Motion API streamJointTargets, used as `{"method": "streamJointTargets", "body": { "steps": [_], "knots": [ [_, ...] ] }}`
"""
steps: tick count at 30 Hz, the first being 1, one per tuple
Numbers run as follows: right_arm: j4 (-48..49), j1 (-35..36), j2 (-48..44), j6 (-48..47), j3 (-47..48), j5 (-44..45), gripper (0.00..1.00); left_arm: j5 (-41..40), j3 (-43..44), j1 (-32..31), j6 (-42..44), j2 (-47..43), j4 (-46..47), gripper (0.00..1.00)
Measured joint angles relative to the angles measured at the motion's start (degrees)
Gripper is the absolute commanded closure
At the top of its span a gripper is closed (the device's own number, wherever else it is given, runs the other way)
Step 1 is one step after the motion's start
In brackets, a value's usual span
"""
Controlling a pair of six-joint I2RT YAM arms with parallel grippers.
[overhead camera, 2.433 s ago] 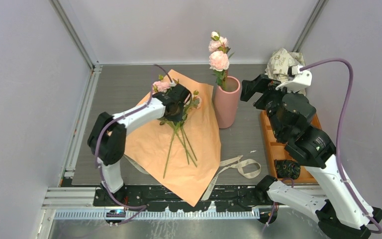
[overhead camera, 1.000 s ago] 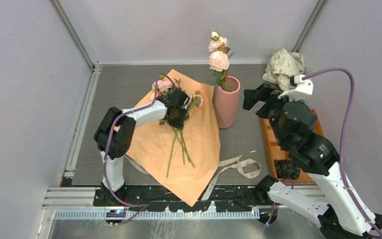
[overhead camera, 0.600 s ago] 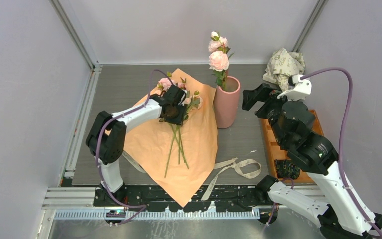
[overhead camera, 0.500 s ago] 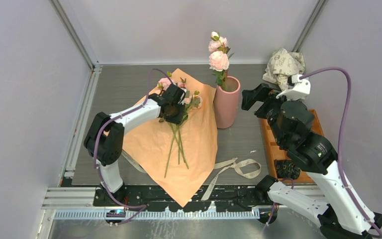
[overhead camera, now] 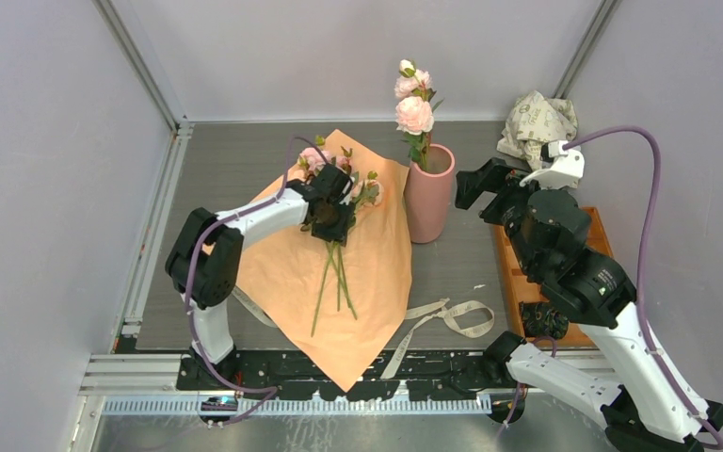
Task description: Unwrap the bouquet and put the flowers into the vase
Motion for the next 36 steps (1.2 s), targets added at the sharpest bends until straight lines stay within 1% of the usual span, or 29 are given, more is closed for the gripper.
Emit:
{"method": "streamJointTargets", "body": {
  "steps": [1,5,7,10,13,16,22,26,29,32,34,36],
  "knots": [
    [0.0,0.0,0.0,0.0,-0.1,0.0,0.01,0.1,0.0,0.0,0.0,0.5,0.0,0.64],
    [0.0,0.0,0.0,0.0,-0.2,0.0,0.00,0.6,0.0,0.0,0.0,2.1,0.0,0.87],
    [0.0,0.0,0.0,0.0,-0.2,0.0,0.01,0.7,0.0,0.0,0.0,2.4,0.0,0.94],
    [0.0,0.0,0.0,0.0,-0.2,0.0,0.00,0.6,0.0,0.0,0.0,2.4,0.0,0.99],
    [0.0,0.0,0.0,0.0,-0.3,0.0,0.01,0.1,0.0,0.0,-0.1,1.8,-0.4,1.00],
    [0.0,0.0,0.1,0.0,-0.3,0.0,0.01,-1.6,-0.1,0.0,-0.1,-1.4,-2.1,1.00],
    [0.0,0.0,0.8,0.2,-0.3,0.0,0.01,-7.1,0.9,0.0,-1.0,-16.8,-6.4,1.00],
    [0.0,0.0,1.0,0.2,-0.4,-0.2,0.01,-9.2,2.0,0.0,-1.8,-27.8,-6.7,1.00],
    [0.1,0.0,1.0,0.2,-0.7,-0.5,0.00,-8.9,1.9,0.0,-1.9,-36.7,-4.3,1.00],
    [0.4,0.0,0.9,0.2,-1.0,-0.9,0.01,-6.8,2.2,0.0,-1.9,-43.6,1.0,1.00],
    [0.9,0.0,0.2,0.2,-1.6,-1.4,0.01,-3.8,4.1,0.0,-1.9,-45.3,5.6,1.00],
    [1.0,0.0,-0.7,0.2,-2.2,-1.6,0.01,-0.4,6.8,0.0,-1.9,-45.0,10.7,1.00]
  ]
}}
